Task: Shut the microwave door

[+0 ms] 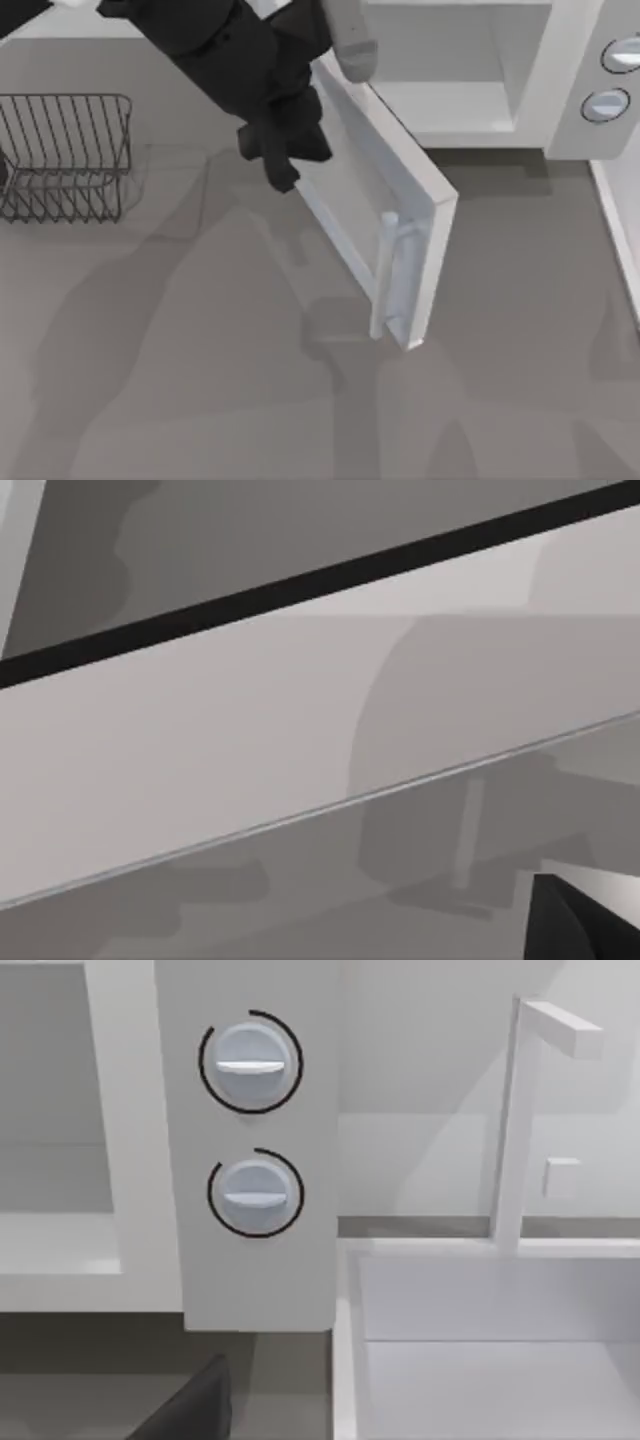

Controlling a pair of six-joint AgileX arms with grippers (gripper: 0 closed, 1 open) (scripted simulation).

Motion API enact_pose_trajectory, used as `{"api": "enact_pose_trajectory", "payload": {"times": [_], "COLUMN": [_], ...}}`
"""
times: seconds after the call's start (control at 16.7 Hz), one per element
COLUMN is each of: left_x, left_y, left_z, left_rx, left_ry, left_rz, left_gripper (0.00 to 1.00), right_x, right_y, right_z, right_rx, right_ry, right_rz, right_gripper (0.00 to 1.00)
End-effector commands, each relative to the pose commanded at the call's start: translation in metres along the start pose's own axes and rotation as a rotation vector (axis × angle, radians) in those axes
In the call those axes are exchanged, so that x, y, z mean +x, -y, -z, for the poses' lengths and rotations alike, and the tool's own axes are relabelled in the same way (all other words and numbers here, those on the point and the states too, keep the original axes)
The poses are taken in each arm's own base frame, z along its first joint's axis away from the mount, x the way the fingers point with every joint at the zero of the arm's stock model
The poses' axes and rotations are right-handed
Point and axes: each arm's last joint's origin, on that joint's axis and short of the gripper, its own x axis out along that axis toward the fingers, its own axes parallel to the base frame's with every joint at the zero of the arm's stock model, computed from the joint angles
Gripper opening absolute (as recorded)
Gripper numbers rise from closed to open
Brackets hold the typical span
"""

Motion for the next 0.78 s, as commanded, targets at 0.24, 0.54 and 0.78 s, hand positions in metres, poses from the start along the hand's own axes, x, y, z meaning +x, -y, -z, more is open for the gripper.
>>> {"api": "enact_pose_trajectory", "payload": {"times": [0.24, 0.54, 0.78], "left_x": [0.008, 0.007, 0.016], "left_y": [0.003, 0.003, 0.005], "left_z": [-0.012, -0.012, -0.023], "left_rx": [-0.002, -0.006, -0.010], "left_ry": [-0.002, -0.001, -0.006], "left_rz": [0.002, 0.000, 0.006], "left_gripper": [0.00, 0.00, 0.00], "right_x": [0.000, 0.000, 0.000], "right_y": [0.000, 0.000, 0.000], "right_z": [0.000, 0.000, 0.000], "right_rx": [0.000, 0.000, 0.000], "right_ry": [0.000, 0.000, 0.000], "right_rz": [0.000, 0.000, 0.000], "right_gripper": [1.00, 1.00, 1.00]}}
